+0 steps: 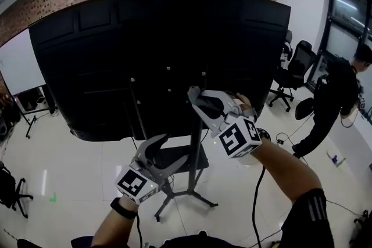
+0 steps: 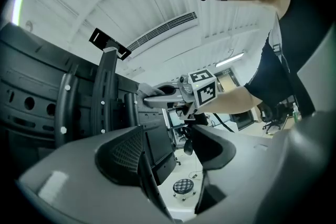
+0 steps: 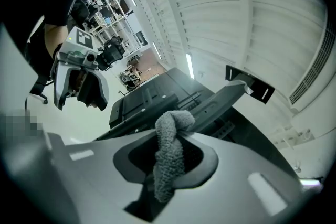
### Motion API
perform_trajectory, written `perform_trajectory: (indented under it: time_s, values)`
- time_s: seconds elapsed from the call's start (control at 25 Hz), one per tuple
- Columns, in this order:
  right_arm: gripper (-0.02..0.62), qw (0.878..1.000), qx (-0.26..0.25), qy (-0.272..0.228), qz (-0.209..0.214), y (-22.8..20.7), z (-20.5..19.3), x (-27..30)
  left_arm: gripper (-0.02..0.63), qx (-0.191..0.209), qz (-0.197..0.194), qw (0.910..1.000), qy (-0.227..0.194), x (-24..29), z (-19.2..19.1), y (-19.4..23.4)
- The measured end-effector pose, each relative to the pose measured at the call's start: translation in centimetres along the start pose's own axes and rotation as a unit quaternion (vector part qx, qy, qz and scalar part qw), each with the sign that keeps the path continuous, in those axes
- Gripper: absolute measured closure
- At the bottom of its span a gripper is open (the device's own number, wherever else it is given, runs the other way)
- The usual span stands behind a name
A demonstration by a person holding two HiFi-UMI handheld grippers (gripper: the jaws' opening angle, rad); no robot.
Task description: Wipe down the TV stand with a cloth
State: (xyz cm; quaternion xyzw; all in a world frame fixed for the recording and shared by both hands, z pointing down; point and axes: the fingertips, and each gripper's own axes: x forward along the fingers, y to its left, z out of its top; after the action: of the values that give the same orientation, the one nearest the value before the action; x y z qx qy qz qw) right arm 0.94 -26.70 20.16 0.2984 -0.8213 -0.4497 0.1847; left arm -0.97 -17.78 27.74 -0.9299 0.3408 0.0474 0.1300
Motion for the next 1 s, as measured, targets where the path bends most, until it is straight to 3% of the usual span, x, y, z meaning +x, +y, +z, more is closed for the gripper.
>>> perform_trajectory:
  time_s: [0.32, 0.56, 0.76, 1.0]
  values:
    - [0.528, 0.998, -0.057, 0.012, -0.019, -7.2, -0.6, 1.9, 0.293, 0.029, 0.022, 0.9993, -0.012, 3.9, 3.4, 1.2]
    - [0.528, 0.989, -0.141, 0.04, 0.005, -7.7, -1.9, 4.8, 0.296, 0.027, 0.041, 0.9987, -0.013, 5.4, 3.4, 2.4]
    - [0.53, 0.99, -0.135, 0.027, 0.009, -7.3, -2.6, 5.0, 0.296, 0.02, 0.048, 0.9987, 0.002, 6.1, 1.8, 2.4]
    - [0.535, 0.997, -0.081, 0.006, 0.005, -7.2, -5.1, 3.5, 0.296, 0.012, 0.052, 0.9985, 0.013, 6.7, -0.5, 2.4]
